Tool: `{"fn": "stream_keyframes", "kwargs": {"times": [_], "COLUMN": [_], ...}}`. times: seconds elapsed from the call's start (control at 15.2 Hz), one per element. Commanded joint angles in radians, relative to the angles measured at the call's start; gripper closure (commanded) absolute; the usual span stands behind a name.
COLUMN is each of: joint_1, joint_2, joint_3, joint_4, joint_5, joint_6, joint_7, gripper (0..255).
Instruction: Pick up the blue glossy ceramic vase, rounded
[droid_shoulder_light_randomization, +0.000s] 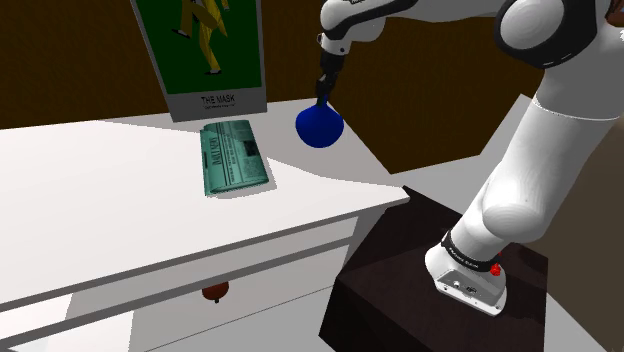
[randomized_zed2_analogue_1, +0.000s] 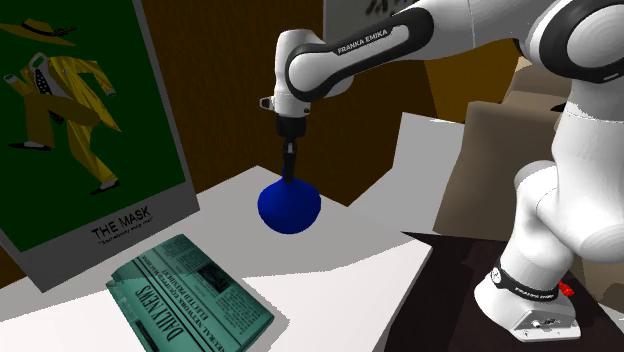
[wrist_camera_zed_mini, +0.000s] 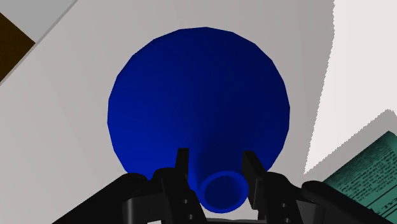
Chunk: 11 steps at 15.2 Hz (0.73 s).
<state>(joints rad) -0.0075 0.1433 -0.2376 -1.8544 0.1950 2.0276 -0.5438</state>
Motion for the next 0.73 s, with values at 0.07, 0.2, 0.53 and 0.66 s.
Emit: {"fn": "stream_keyframes", "kwargs": {"times": [0.07,0.2,0.53,0.66], "joint_1": [0.000,0.000,-0.001,-0.001], "joint_2": [-0.003,-0.010,-0.022,-0.026], "joint_3": [-0.001,-0.001,-0.003,-0.003], "joint_4": [0.007,0.026,0.077,0.100], "joint_5": [-0.002,-0.006,-0.013,-0.016], "joint_6": [-0.011,-0.035,-0.098,-0.124], "joint_7": [0.002,0.007,0.018,0.023], "gripper": [255,255,255,255]}}
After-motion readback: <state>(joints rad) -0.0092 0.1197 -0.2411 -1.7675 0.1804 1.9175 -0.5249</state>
